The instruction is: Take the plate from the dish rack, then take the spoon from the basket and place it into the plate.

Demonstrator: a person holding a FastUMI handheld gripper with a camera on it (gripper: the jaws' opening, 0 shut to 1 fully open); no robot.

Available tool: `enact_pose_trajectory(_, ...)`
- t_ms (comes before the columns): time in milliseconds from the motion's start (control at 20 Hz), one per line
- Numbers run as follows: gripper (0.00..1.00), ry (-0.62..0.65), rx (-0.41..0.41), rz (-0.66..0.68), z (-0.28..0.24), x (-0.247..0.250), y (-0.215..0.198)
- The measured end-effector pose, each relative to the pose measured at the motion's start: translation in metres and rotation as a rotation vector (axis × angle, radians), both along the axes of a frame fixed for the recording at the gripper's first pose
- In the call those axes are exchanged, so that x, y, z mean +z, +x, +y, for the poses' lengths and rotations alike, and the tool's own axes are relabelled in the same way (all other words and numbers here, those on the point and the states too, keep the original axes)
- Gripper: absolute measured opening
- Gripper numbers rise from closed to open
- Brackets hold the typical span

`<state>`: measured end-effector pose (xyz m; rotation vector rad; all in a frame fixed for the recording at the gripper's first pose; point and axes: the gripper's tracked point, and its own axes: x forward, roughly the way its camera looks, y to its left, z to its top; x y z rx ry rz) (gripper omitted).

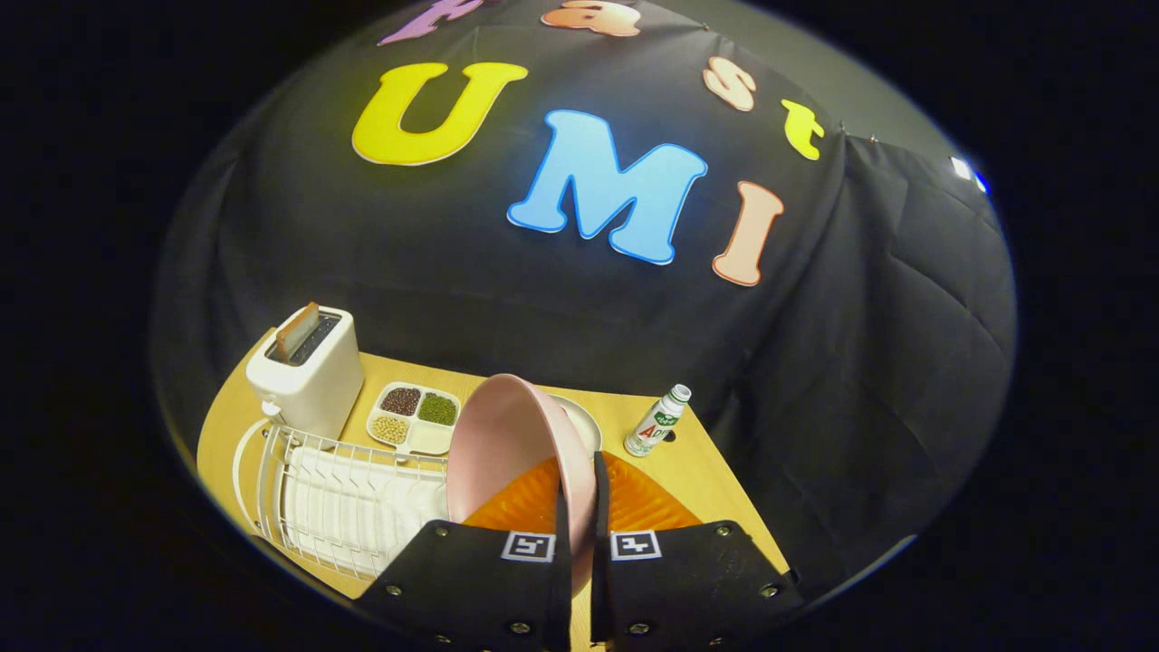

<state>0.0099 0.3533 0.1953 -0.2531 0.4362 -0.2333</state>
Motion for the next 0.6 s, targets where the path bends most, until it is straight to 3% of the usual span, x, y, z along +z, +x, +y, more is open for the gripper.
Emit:
enact_pose_trajectory(200,0.08,0.066,-0.027,-0.012,-0.052,0.008,-0.028)
enact_pose_trajectory(600,0.08,0.261,0.029,0.021,-0.127,-0.016,-0.087)
